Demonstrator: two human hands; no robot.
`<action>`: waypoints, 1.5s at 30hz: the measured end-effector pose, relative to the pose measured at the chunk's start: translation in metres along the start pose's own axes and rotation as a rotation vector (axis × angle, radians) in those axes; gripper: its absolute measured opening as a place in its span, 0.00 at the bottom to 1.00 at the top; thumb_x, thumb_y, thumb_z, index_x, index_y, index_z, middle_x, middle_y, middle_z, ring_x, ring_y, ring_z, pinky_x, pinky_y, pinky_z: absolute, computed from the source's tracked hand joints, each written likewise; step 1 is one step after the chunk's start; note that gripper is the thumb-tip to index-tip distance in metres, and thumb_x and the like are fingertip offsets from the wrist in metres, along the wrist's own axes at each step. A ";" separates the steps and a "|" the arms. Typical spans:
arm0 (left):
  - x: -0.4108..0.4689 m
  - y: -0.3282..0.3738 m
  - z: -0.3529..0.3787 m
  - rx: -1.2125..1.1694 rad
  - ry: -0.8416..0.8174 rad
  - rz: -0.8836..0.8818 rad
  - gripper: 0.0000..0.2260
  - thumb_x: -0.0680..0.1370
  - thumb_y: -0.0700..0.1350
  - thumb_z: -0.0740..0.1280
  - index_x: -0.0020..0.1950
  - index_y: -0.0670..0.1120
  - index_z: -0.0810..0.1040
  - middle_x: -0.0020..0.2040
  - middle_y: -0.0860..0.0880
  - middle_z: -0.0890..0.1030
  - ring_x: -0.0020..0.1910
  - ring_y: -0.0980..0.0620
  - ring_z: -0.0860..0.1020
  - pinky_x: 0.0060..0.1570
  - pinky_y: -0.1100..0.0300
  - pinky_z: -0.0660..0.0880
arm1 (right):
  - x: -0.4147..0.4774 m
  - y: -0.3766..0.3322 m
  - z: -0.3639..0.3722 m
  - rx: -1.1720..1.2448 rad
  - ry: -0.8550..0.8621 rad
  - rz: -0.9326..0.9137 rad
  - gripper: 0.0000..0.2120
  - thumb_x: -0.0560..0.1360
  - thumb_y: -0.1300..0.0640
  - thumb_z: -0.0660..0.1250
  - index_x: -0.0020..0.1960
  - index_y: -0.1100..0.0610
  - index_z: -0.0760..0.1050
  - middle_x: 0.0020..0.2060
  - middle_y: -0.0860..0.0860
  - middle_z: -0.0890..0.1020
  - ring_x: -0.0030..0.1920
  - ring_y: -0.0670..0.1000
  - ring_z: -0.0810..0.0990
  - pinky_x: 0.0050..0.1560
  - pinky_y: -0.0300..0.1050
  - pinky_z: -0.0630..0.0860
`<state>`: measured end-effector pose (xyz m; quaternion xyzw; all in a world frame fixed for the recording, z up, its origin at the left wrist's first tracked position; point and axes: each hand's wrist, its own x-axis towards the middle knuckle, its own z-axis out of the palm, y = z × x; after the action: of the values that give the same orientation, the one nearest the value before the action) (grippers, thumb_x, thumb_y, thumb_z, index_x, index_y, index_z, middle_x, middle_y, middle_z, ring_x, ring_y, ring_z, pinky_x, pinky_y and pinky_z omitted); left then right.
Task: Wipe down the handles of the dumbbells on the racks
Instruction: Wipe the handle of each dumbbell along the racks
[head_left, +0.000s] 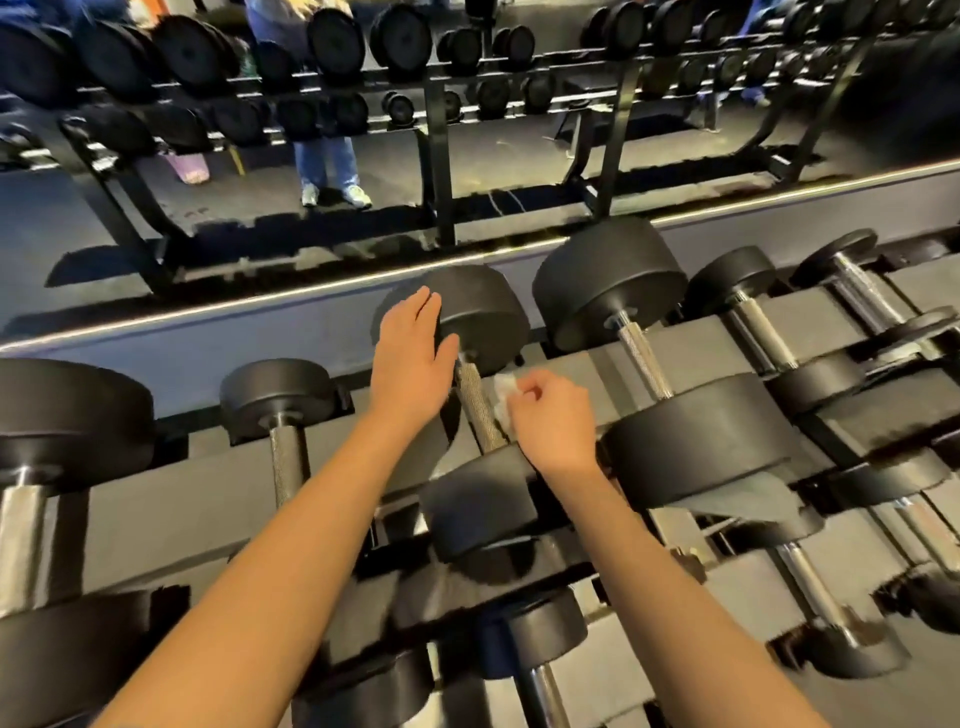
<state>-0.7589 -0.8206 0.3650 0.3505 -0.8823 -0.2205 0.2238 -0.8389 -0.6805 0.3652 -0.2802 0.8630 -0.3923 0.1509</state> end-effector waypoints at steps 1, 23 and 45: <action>0.006 0.003 0.003 0.035 0.024 0.004 0.25 0.82 0.48 0.59 0.77 0.43 0.58 0.77 0.45 0.59 0.76 0.46 0.54 0.75 0.52 0.51 | 0.002 0.002 0.002 -0.024 -0.015 0.009 0.11 0.77 0.57 0.61 0.52 0.59 0.79 0.46 0.56 0.82 0.50 0.56 0.79 0.52 0.51 0.75; 0.070 -0.011 0.000 0.083 0.026 0.258 0.19 0.81 0.46 0.57 0.73 0.49 0.67 0.68 0.51 0.74 0.68 0.50 0.70 0.67 0.53 0.65 | 0.043 -0.006 0.017 -0.193 -0.158 0.095 0.04 0.74 0.55 0.66 0.42 0.54 0.77 0.39 0.53 0.81 0.42 0.54 0.80 0.40 0.44 0.74; 0.046 -0.042 0.013 -0.013 0.112 0.243 0.24 0.81 0.52 0.49 0.75 0.46 0.64 0.73 0.47 0.66 0.72 0.49 0.63 0.72 0.50 0.59 | 0.060 -0.017 0.044 -0.170 -0.123 0.032 0.05 0.74 0.61 0.69 0.40 0.61 0.79 0.32 0.50 0.76 0.37 0.47 0.75 0.40 0.38 0.69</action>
<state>-0.7748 -0.8781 0.3427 0.2516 -0.9029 -0.1774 0.3001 -0.8592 -0.7520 0.3473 -0.3019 0.8866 -0.2973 0.1857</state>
